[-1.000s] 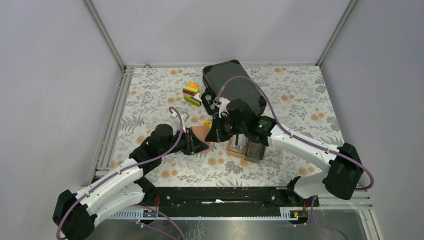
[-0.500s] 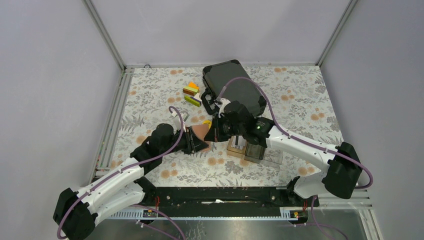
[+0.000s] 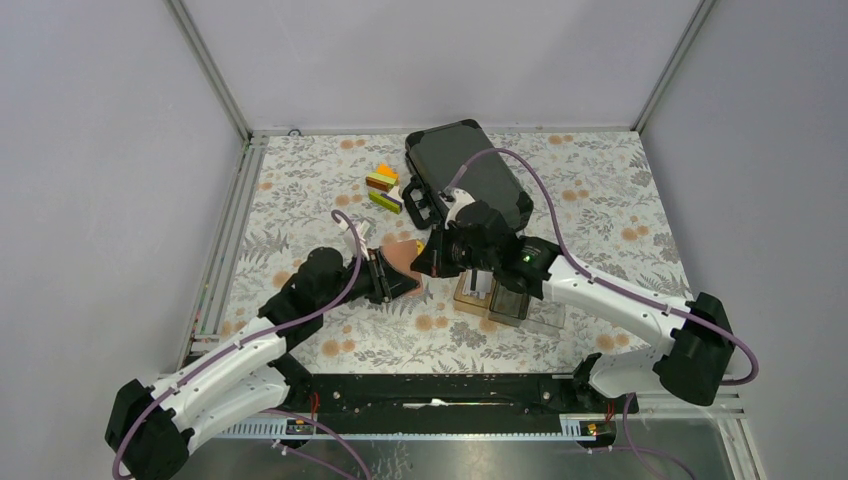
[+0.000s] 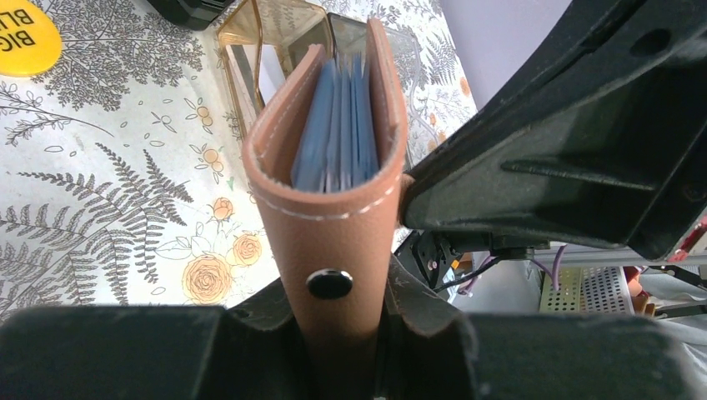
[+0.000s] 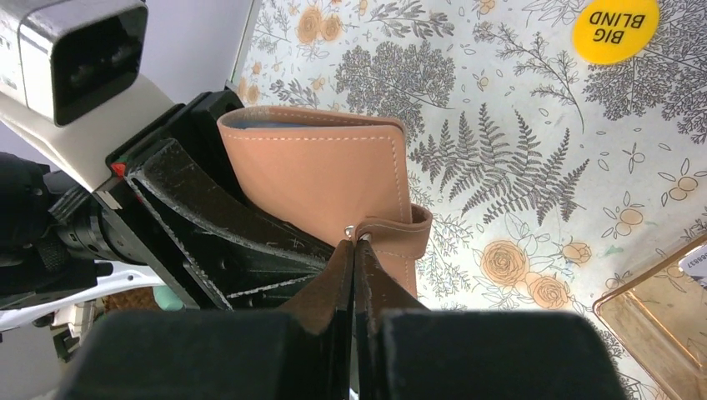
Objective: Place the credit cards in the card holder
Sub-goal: Close the card holder.
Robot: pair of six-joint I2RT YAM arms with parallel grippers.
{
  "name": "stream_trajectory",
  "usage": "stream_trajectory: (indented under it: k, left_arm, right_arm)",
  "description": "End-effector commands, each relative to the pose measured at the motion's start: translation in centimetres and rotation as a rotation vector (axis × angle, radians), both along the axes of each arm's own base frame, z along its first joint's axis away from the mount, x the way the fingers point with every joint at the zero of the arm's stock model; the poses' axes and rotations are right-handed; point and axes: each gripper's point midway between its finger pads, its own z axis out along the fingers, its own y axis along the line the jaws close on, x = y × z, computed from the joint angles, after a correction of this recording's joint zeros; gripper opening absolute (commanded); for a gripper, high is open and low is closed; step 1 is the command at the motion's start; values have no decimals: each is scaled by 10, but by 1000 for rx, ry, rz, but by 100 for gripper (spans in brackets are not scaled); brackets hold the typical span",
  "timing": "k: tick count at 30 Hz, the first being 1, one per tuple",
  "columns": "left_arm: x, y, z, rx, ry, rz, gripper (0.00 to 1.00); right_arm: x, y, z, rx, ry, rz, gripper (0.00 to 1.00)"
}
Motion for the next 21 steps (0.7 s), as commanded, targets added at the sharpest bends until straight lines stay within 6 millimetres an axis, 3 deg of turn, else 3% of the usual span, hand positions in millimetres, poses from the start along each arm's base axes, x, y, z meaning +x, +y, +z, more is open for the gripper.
stream_trajectory:
  k: [1,15,21]
  left_arm:
    - [-7,-11,40,-118,-103,-59,0]
    - [-3,-8,37,-107,-83,-24,0]
    - [0,-7,34,-105,-62,0,0]
  right_arm:
    - [15,-3,14,40,-67,-79,0]
    - [-1,11,12,70,-58,54,0]
    - [-3,2,6,22,-60,50,0]
